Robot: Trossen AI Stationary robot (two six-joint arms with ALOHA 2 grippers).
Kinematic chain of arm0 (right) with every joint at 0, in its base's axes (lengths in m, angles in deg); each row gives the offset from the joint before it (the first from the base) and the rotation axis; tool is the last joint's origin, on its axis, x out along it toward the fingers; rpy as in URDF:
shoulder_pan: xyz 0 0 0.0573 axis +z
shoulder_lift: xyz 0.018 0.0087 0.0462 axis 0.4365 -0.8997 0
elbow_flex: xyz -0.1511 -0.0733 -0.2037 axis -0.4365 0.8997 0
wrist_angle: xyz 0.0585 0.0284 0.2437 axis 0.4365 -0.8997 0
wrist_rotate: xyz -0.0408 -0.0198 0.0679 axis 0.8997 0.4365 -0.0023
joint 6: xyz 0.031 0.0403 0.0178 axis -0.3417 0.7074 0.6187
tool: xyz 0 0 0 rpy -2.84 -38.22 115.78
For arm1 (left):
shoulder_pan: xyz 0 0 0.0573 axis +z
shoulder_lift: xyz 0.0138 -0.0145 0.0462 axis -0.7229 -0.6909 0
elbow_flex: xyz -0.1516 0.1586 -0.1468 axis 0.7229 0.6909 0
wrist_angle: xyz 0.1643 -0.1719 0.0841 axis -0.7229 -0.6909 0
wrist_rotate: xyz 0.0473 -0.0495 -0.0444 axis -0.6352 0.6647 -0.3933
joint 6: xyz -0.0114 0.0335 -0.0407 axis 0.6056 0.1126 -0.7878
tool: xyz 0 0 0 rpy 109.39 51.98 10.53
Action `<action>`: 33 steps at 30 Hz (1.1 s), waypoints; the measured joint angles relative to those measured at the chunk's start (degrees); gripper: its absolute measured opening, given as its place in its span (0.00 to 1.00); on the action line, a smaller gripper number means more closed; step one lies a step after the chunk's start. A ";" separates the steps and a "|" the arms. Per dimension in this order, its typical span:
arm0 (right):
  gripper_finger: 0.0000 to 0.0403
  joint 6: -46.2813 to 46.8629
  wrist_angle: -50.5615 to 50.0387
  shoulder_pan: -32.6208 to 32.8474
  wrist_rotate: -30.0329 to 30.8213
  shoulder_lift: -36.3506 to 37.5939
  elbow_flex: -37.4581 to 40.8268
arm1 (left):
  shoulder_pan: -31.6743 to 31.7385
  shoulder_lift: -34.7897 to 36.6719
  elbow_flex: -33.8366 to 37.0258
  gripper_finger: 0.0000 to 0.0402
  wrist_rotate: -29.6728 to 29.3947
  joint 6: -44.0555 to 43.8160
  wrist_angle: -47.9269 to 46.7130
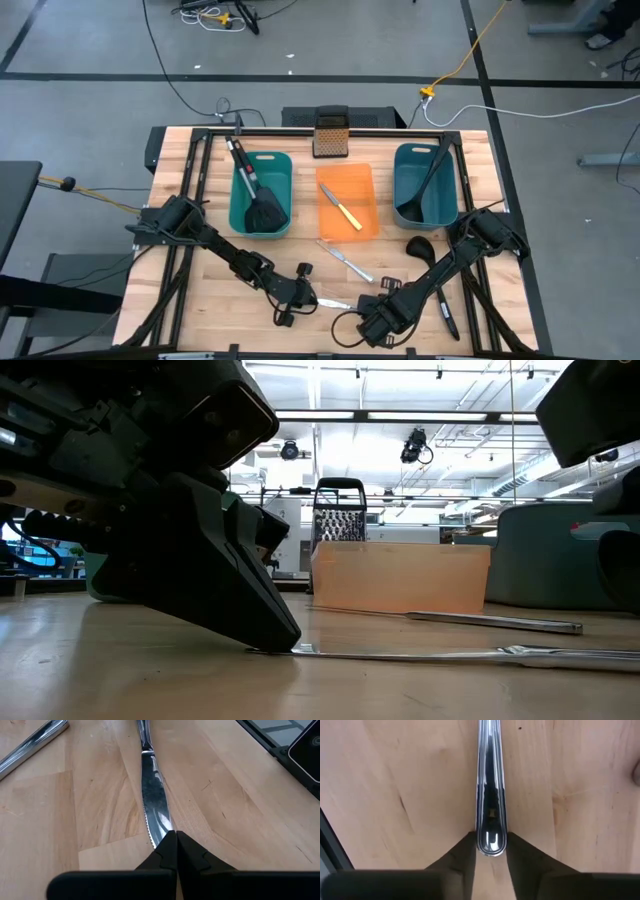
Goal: Pick & Place Kitchen Items
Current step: Put the bottom silver knife into the orange bin
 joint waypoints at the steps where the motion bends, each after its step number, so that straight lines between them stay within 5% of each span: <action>1: 0.20 -0.22 -0.04 0.00 0.08 0.02 0.00 | -0.04 0.00 0.02 0.00 -0.01 0.00 0.11; 33: 0.20 3.49 -9.95 0.79 7.31 3.41 -3.98 | -0.90 7.30 0.63 0.03 -6.03 9.08 -6.13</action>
